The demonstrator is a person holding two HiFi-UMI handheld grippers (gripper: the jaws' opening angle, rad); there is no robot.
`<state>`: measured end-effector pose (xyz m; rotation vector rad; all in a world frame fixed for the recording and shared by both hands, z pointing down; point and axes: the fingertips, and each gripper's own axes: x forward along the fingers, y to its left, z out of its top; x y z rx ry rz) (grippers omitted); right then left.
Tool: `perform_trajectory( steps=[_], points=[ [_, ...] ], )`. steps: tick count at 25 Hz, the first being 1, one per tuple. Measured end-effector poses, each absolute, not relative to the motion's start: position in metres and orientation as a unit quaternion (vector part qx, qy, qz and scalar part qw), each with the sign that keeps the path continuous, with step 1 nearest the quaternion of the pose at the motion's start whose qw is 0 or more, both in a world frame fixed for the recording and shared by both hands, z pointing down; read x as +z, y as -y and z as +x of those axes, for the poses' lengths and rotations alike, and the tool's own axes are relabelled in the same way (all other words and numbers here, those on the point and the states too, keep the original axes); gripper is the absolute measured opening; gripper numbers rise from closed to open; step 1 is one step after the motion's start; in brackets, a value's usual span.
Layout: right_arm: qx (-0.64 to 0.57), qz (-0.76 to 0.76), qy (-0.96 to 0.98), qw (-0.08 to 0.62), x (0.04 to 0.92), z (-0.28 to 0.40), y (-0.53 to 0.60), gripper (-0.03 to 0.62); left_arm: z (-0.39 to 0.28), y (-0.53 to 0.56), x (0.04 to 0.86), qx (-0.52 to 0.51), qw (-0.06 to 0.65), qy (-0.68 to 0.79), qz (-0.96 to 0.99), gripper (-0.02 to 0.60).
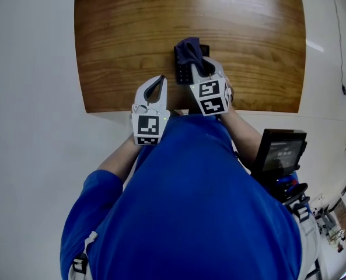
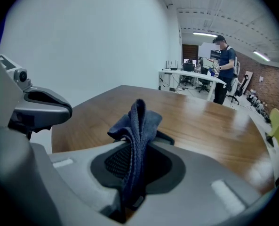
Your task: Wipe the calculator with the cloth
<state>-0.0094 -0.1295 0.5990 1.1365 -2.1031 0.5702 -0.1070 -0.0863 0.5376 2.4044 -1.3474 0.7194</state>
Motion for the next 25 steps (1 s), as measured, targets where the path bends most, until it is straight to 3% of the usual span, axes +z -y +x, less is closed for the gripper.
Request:
perform_trajectory(
  steps=[9,25],
  points=[
    [0.208,0.380,0.828,0.356,0.603,-0.053,0.115,0.063,-0.119,0.076,0.521,0.250,0.143,0.494,0.820,0.006],
    [0.227,0.436,0.789,0.369,0.629,0.010,0.125,0.063,-0.103,0.090,0.544,0.241,0.153,0.474,0.833,0.006]
  ],
)
